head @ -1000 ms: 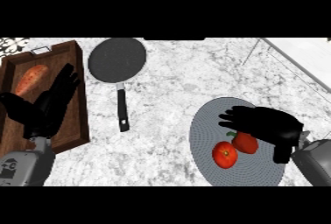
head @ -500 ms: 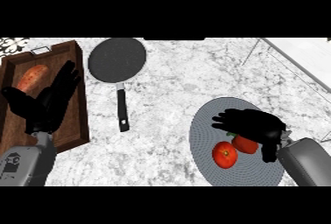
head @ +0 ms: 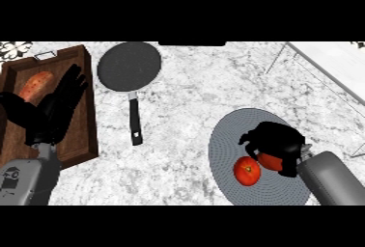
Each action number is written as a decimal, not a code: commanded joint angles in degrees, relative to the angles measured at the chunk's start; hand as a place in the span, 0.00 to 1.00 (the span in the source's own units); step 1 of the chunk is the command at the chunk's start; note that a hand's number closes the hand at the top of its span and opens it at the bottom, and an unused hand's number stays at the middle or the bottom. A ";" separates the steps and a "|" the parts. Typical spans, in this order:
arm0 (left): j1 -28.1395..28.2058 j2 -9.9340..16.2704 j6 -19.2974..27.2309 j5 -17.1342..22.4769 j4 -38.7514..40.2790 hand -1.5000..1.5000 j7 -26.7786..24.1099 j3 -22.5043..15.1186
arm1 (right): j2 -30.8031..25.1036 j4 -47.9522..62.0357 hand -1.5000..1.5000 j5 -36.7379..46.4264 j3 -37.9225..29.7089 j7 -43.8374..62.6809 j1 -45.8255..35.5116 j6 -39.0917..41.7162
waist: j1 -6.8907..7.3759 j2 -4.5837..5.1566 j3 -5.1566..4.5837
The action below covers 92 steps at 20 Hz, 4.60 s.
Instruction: Pick the bell pepper from the placemat and place it in the tiered shelf
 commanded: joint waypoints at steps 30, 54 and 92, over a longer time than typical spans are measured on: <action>3.31 -0.70 -0.05 -1.83 -2.53 0.50 0.06 0.06 | 25.21 -75.06 1.00 -25.36 -5.92 61.95 29.42 5.32 | -0.63 0.43 0.48; 2.72 -1.61 -0.33 -1.91 -2.74 0.50 0.26 0.90 | 0.07 -36.13 1.00 -50.65 -67.78 67.32 -15.23 21.50 | -0.42 0.51 0.57; 3.26 -2.41 -3.38 -2.75 -3.60 0.50 0.24 2.41 | -29.78 37.32 0.00 -49.99 -68.69 18.96 -22.56 -8.42 | 0.90 0.78 0.61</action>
